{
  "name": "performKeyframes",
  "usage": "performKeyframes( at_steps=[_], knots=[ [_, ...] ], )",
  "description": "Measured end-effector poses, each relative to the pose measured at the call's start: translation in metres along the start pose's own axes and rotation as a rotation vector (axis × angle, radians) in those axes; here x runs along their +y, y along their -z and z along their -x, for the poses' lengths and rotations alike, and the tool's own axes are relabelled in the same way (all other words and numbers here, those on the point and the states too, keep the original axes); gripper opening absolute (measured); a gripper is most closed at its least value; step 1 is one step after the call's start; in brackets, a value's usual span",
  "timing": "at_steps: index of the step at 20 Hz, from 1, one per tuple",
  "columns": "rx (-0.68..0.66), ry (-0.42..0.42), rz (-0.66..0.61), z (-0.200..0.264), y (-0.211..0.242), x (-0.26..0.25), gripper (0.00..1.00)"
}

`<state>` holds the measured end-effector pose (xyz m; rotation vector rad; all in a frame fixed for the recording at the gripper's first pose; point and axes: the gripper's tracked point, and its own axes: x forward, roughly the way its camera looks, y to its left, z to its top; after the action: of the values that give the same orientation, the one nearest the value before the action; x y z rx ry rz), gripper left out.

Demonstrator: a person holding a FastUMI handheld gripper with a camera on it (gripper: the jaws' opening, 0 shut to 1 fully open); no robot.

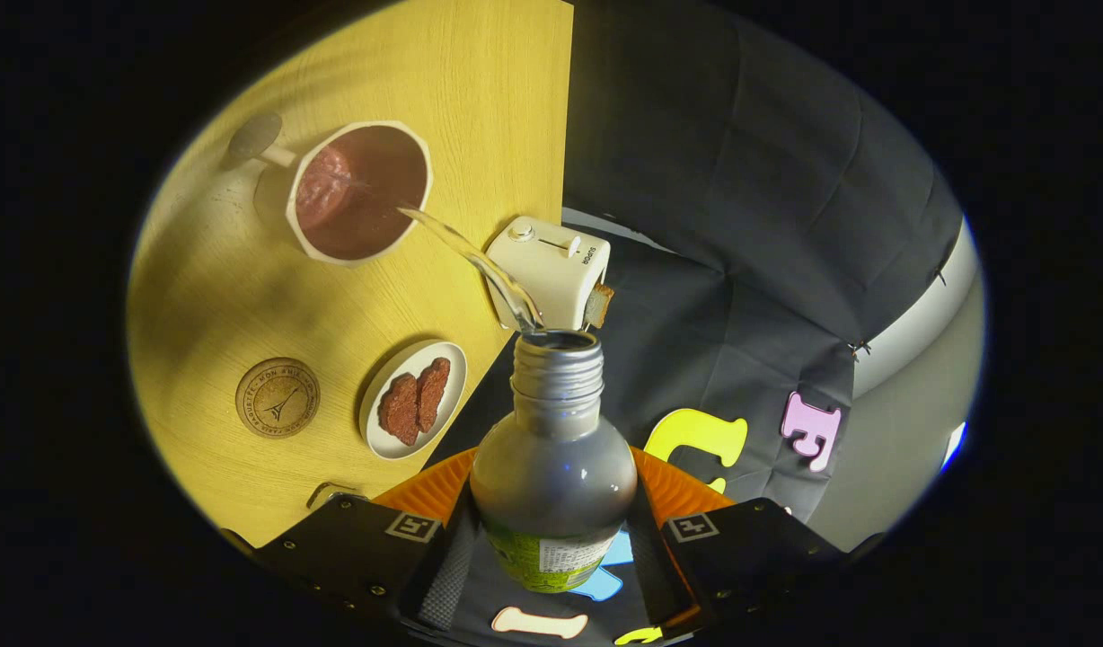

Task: Take the bottle from table, then pour the juice into the cup, finally place the bottle on the coaster

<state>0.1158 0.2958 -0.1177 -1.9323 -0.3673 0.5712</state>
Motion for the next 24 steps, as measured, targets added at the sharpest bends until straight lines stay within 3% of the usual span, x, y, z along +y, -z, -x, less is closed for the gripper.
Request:
performKeyframes(
  at_steps=[24],
  knots=[
    [-0.002, -0.089, 0.186, 0.004, -0.018, 0.015, 0.77]
  ],
)
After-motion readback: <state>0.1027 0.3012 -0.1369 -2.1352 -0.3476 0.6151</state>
